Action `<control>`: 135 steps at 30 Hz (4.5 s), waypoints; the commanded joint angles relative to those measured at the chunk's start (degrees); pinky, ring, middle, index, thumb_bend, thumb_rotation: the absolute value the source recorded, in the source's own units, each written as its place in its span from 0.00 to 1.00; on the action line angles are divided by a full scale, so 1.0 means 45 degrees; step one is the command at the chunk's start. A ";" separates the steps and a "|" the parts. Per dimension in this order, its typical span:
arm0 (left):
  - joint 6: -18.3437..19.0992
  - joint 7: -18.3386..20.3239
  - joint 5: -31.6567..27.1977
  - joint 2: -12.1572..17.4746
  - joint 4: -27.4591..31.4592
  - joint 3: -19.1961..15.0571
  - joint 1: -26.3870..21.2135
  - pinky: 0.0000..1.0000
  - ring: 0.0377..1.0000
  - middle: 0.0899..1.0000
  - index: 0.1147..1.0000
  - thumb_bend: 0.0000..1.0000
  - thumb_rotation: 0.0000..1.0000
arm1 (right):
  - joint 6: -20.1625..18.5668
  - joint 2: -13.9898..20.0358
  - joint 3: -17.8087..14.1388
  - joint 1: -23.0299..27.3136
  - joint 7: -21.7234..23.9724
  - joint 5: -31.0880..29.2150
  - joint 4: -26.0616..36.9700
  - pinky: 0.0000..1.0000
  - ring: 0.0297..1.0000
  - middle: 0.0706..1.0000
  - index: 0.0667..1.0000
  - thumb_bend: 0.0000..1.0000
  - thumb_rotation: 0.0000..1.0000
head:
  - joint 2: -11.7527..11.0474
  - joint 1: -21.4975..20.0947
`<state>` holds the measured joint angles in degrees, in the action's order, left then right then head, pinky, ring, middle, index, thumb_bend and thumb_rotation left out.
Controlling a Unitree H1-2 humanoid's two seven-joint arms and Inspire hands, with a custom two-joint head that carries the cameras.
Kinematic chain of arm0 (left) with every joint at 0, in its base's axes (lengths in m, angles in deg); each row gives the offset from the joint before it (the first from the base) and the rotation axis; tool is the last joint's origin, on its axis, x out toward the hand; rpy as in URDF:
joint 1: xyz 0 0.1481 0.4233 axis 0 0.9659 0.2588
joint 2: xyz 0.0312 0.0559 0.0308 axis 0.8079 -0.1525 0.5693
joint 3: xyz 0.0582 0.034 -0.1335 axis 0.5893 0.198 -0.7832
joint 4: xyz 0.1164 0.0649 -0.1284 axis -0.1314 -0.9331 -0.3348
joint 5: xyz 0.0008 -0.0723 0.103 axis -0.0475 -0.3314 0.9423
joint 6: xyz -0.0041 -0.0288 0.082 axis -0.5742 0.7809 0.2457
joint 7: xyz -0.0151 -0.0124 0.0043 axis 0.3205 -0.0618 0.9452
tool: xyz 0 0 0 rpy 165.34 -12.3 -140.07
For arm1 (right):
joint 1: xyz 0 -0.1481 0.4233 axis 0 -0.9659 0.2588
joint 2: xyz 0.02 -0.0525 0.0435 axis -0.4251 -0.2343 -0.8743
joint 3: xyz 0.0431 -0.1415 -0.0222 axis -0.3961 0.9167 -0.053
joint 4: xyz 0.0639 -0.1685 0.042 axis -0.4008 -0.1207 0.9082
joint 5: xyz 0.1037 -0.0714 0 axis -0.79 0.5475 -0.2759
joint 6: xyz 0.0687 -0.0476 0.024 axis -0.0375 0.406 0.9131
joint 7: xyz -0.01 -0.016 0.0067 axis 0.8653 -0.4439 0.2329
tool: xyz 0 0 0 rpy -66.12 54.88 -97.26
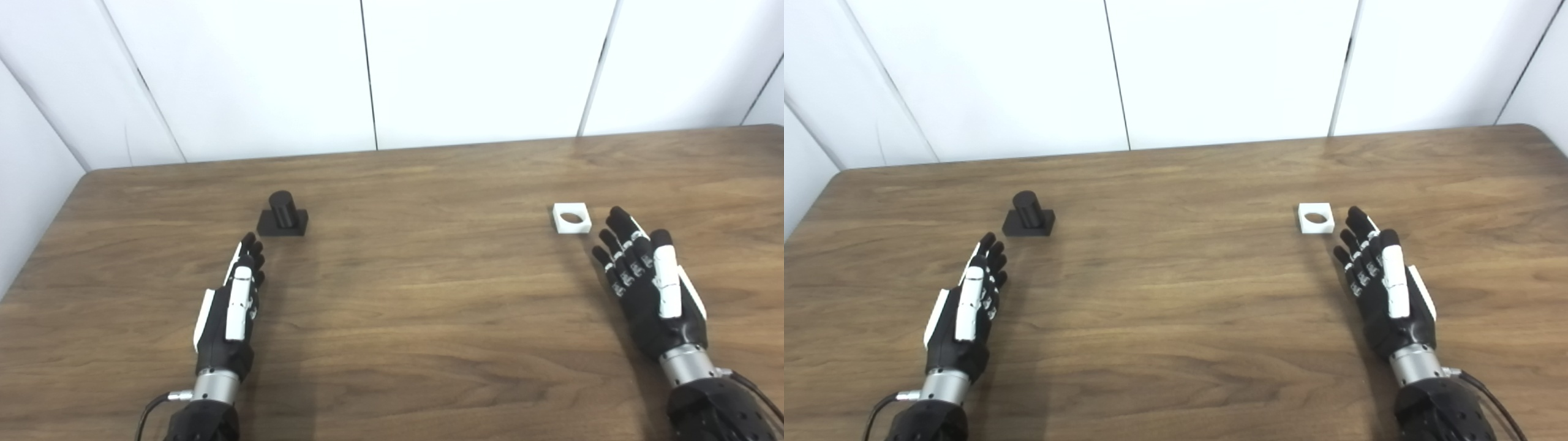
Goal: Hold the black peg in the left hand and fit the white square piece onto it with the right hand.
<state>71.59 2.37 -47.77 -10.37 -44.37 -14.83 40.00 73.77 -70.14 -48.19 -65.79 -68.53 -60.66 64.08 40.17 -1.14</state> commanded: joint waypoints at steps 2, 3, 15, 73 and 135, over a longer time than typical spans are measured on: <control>-0.0452 0.0087 -0.0131 0.0208 0.0209 -0.0044 -0.0385 1.00 1.00 1.00 1.00 0.42 1.00 | 0.0294 -0.0111 -0.0006 0.0287 0.0010 -0.0112 0.0216 0.98 0.99 0.98 0.91 0.57 0.87 | 0.0015 -0.0038; -0.0451 0.0099 -0.0142 0.0215 0.0215 -0.0051 -0.0380 1.00 1.00 1.00 1.00 0.42 1.00 | 0.0285 -0.0122 -0.0005 0.0284 -0.0003 -0.0109 0.0226 0.98 0.99 0.98 0.91 0.57 0.87 | 0.0023 -0.0041; -0.0473 0.0111 -0.0109 0.0250 0.0187 -0.0063 -0.0421 1.00 1.00 1.00 1.00 0.41 1.00 | 0.0145 -0.0182 -0.0044 0.0333 -0.0092 -0.0230 0.0304 0.98 0.99 0.98 0.91 0.56 0.86 | 0.0041 -0.0007; 0.2335 0.3557 0.6332 0.6971 -0.3643 0.3177 -0.7045 0.91 1.00 0.97 0.83 0.96 0.17 | 0.0203 -0.0178 0.0321 0.0126 -0.0043 0.0052 0.0291 0.98 1.00 0.99 0.93 0.61 0.89 | -0.0117 0.0210; 0.0139 0.2495 0.8858 0.5846 -0.6238 0.4661 -0.8073 1.00 0.99 0.91 0.75 0.91 0.22 | 0.0015 -0.0277 0.0397 -0.0423 -0.0149 0.0248 0.0586 0.97 1.00 0.99 0.93 0.63 0.89 | -0.0372 -0.0196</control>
<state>73.55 15.66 -8.81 15.05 -73.06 6.70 6.90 73.86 -71.31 -46.39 -67.20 -69.22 -59.18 65.86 38.41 -2.02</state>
